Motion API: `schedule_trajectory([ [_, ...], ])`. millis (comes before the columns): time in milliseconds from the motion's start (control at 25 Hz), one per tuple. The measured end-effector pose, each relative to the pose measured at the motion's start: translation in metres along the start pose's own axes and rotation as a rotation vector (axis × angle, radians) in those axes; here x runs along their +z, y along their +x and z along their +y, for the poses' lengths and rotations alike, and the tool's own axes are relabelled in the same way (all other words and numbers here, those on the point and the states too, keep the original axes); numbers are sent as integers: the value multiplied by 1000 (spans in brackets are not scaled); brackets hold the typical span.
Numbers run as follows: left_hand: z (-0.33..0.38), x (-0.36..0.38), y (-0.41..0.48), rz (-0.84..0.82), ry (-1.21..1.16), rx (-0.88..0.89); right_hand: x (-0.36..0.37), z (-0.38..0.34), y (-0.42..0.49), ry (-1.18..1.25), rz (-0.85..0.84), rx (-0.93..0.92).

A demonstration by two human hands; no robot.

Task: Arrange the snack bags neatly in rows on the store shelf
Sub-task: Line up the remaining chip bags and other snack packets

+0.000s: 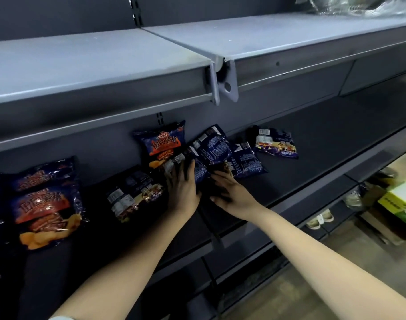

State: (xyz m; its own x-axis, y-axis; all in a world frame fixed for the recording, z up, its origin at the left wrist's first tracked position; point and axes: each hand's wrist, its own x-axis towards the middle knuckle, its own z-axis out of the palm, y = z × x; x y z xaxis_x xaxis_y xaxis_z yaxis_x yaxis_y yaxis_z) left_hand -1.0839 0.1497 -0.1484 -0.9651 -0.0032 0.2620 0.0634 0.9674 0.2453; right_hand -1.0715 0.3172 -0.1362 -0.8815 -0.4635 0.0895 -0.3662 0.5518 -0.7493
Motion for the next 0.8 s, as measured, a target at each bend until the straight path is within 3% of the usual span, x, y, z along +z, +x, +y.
schedule_trajectory([
  [320,-2,-19,5,227,-216,-35,-22,-18,4,145,36,-226],
  [520,5,-70,6,447,-455,-177,-31,-18,14,340,211,-171],
  [680,0,-125,-6,324,-997,-426,-37,-19,19,436,218,-90],
  [800,-2,-140,-31,179,-1270,-566,-33,-26,21,658,78,30],
])
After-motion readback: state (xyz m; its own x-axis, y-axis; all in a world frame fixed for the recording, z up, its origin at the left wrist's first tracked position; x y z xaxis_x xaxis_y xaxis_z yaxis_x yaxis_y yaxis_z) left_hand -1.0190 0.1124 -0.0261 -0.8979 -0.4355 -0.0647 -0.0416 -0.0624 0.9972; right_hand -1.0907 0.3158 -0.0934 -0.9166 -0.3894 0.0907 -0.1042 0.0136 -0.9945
